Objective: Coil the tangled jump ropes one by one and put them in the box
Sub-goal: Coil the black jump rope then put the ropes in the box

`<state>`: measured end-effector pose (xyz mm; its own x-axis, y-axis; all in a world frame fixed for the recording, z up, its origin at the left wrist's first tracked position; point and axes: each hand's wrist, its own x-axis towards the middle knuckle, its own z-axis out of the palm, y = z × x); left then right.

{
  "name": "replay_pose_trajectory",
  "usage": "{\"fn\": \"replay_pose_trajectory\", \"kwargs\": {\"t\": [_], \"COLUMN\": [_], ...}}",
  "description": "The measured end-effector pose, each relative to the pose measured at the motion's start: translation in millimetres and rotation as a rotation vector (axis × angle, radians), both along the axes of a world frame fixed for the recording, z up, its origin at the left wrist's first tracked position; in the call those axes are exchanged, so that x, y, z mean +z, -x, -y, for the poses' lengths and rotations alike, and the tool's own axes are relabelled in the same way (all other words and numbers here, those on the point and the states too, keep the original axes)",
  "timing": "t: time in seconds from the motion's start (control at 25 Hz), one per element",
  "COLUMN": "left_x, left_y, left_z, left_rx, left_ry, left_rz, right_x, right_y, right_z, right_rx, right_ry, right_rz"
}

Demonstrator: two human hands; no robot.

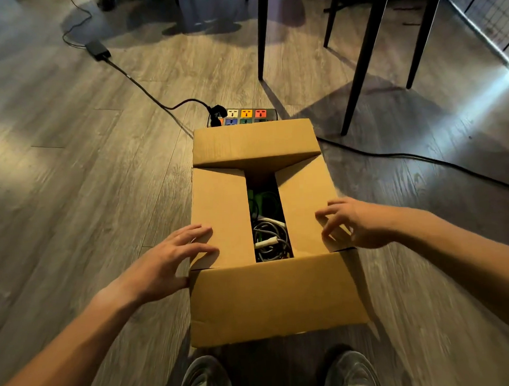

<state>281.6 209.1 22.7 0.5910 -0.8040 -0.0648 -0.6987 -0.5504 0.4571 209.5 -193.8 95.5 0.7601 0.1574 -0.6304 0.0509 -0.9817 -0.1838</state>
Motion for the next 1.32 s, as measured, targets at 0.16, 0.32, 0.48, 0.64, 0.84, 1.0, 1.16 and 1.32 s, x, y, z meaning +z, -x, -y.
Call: {"fn": "replay_pose_trajectory", "kwargs": {"t": [0.16,0.32,0.48,0.64,0.84,1.0,1.16,1.32], "left_x": [1,0,9,20,19,27,42,44], "left_y": [-3,-1,17,6,-43,-103,-137,-113], "left_z": [-2,-16,-7,17,50,85,103,92], "left_rx": [-0.010,0.026,0.245,0.604,0.794,0.862,0.983,0.968], "left_ry": [0.060,0.163,0.454,0.555,0.408,0.576,0.795,0.929], "left_rz": [-0.053,-0.169,-0.582,-0.562,-0.619,-0.815,-0.974,-0.934], "right_x": [-9,-9,-8,-20,-37,-41,-44,-49], "right_y": [11,28,42,33,29,31,34,33], "right_z": [13,35,30,12,5,4,6,2], "right_rx": [0.213,0.160,-0.378,-0.750,-0.817,-0.819,-0.846,-0.916], "right_ry": [0.045,-0.147,-0.555,-0.670,-0.572,-0.565,-0.600,-0.584], "right_rz": [0.012,0.081,0.104,0.418,0.459,0.452,0.424,0.446]}}
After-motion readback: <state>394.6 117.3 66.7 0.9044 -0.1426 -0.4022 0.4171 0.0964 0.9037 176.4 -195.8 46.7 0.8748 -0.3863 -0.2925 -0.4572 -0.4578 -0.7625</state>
